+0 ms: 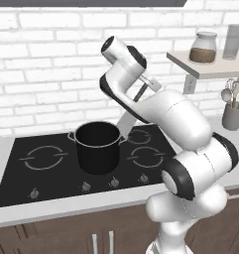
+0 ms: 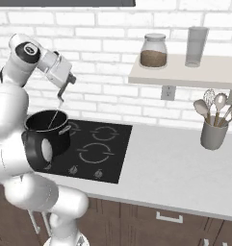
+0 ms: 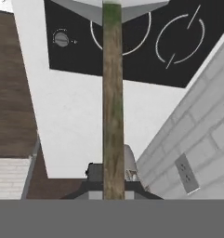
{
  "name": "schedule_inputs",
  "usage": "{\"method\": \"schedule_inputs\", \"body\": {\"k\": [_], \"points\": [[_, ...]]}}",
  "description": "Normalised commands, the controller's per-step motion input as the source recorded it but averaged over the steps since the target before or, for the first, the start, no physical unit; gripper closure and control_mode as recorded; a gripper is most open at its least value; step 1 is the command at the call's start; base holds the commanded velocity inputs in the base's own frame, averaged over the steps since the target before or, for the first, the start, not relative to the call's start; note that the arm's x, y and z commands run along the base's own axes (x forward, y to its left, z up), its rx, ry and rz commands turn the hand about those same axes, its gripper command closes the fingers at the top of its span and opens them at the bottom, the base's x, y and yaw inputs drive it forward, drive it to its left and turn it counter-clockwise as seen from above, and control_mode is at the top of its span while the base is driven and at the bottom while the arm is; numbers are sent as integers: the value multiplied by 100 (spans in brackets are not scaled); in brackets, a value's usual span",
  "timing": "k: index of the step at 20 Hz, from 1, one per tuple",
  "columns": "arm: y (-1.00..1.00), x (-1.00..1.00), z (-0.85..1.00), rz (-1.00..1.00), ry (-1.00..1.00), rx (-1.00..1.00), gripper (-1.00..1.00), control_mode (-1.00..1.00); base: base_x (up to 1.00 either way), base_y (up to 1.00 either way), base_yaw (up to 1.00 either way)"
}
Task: Put the carrot and squash in the pot. Retrieve the spatula and lightly stir the vegetables in the pot.
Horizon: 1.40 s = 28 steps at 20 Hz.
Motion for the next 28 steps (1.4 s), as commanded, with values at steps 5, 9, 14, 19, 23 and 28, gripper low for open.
{"method": "schedule_inputs", "body": {"k": [5, 9, 14, 19, 23, 28], "points": [[81, 83, 18, 0, 12, -24, 100, -100, 0, 0, 0], [60, 87, -64, 1, 2, -32, 100, -100, 0, 0, 0], [40, 53, -60, 7, 0, -16, 100, -100, 0, 0, 0], [17, 33, -50, 11, 0, -2, 100, -100, 0, 0, 0], [-13, 26, -57, 15, 0, 0, 100, -100, 0, 0, 0], [-3, 29, -42, 16, -1, 0, 100, -100, 0, 0, 0]]}}
